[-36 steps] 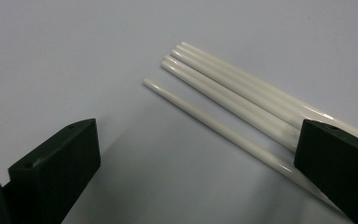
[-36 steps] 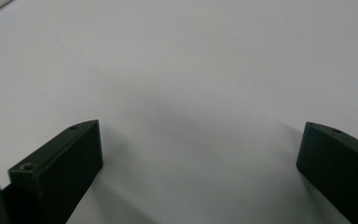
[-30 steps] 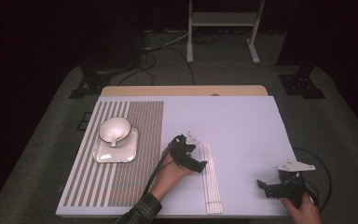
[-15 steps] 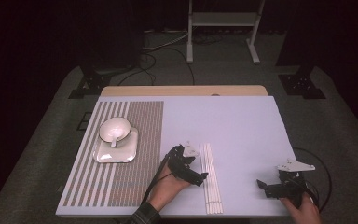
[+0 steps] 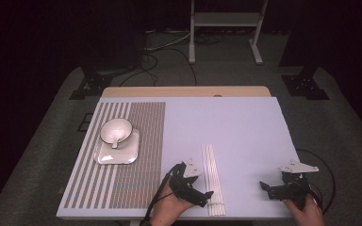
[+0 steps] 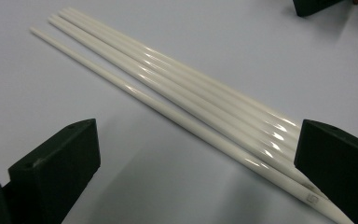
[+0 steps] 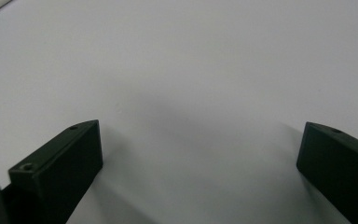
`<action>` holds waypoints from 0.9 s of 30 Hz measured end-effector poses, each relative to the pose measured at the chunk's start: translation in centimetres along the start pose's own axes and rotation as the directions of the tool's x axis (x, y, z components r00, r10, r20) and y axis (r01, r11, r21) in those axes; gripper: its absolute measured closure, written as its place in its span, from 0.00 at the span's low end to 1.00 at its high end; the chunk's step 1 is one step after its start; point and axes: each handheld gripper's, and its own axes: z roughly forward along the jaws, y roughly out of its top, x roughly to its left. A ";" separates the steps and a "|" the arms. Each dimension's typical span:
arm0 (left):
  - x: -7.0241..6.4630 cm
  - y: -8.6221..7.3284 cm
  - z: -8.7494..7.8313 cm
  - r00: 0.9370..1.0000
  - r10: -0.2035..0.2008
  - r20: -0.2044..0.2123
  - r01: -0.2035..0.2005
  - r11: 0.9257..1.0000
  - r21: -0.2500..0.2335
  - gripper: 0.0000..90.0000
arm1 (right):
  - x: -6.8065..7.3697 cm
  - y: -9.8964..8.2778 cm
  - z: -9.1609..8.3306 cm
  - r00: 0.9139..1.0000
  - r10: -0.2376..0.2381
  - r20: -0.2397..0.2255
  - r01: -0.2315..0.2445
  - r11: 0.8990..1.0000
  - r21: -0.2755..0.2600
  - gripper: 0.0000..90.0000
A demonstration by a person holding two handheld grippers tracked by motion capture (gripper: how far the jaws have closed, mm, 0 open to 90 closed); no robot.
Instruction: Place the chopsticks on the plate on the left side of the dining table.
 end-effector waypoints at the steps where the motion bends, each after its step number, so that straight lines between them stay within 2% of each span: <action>1: -0.2 -0.1 0.1 1.000 0.004 0.003 -0.004 1.000 0.003 0.00 | 0.0 0.0 0.0 1.000 0.000 0.000 0.000 1.000 0.000 0.00; 10: -1.4 -0.6 0.8 0.999 0.045 -0.007 -0.045 0.998 0.034 0.00 | 0.0 0.0 0.0 1.000 0.000 0.000 0.000 1.000 0.000 0.00; 27: -1.8 -1.3 0.3 0.998 0.053 -0.024 -0.052 0.998 0.041 0.00 | 0.0 0.0 0.0 1.000 0.000 0.000 0.000 1.000 0.000 0.00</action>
